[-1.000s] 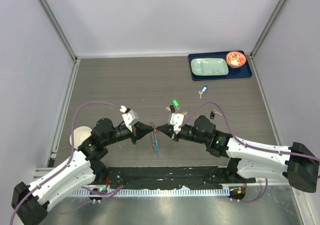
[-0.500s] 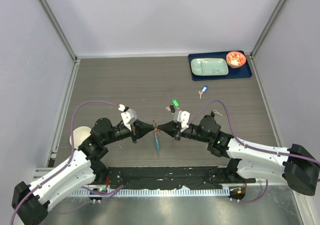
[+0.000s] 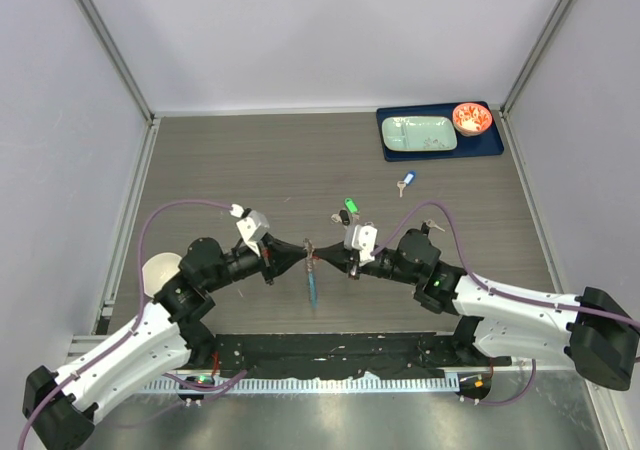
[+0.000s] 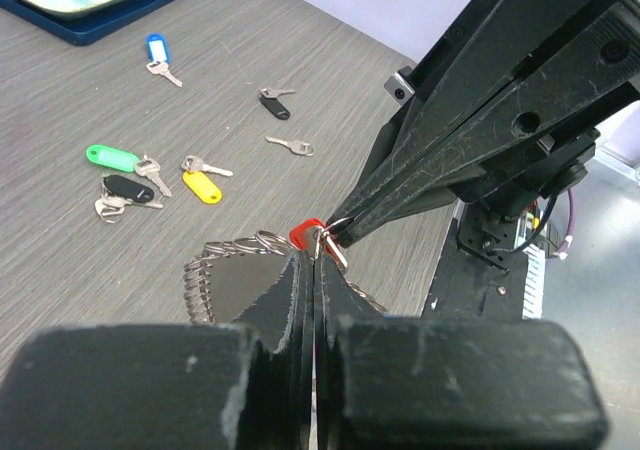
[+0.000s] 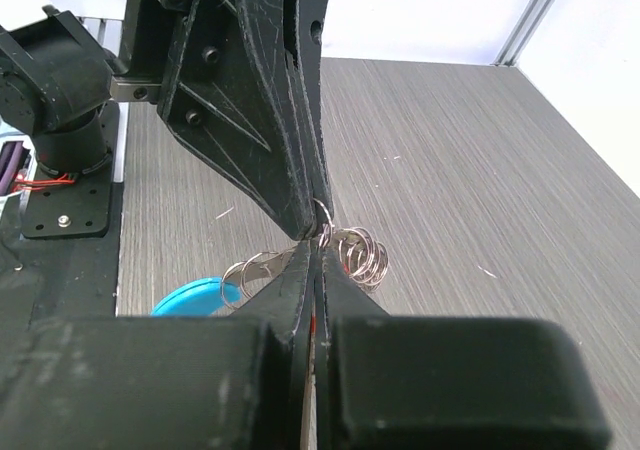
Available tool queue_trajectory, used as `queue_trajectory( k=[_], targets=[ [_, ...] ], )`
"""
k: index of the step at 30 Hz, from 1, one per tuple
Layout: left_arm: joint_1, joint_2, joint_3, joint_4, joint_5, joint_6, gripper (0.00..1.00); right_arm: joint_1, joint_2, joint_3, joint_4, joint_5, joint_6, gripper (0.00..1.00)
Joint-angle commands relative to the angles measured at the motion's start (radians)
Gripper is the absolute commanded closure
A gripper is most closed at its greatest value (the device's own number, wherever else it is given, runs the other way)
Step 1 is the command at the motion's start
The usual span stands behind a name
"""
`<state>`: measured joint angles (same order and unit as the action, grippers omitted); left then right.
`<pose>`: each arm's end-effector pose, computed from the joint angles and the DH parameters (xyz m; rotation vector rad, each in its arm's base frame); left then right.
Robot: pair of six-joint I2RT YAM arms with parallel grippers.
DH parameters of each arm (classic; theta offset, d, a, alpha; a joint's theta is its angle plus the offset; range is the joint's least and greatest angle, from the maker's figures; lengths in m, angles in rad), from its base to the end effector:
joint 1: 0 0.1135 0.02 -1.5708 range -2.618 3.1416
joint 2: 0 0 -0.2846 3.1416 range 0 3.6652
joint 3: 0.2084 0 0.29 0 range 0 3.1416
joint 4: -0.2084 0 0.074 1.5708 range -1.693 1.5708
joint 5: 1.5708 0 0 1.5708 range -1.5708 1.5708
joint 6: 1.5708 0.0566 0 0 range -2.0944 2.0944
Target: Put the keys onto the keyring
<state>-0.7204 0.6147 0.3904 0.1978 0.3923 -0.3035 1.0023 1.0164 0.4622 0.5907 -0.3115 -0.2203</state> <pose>0.1388 -0.1507 0.2697 0.6653 1.5752 -1.0917 0.1312 0.2375 0.2618 -1.1168 1.1454 0.8533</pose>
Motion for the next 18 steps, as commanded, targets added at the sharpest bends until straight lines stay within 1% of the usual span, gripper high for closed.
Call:
queue_trajectory(
  k=[1,4,8,11,12,15,18],
  targets=[
    [0.007,-0.033,0.032,0.198,-0.089,-0.045,1.0,0.027,0.017,0.027,-0.043,0.002,-0.024,0.99],
    [0.007,-0.035,0.015,0.255,-0.079,-0.062,1.0,0.039,0.036,0.046,-0.08,0.02,-0.045,0.99],
    [0.007,-0.039,0.018,0.247,-0.082,-0.06,1.0,0.07,0.042,0.072,-0.137,0.06,-0.088,0.99],
    [0.007,-0.053,0.045,0.184,-0.093,-0.02,1.0,0.085,0.028,0.084,-0.183,0.113,-0.122,0.99],
    [0.007,-0.059,0.059,0.108,-0.101,0.012,1.0,0.091,0.024,0.088,-0.207,0.13,-0.128,0.99],
    [0.007,-0.085,0.091,0.011,-0.138,0.055,1.0,0.094,0.008,0.105,-0.256,0.17,-0.136,0.99],
    [0.006,-0.108,0.106,-0.035,-0.153,0.092,1.0,0.096,0.004,0.105,-0.259,0.192,-0.131,0.99]
  ],
)
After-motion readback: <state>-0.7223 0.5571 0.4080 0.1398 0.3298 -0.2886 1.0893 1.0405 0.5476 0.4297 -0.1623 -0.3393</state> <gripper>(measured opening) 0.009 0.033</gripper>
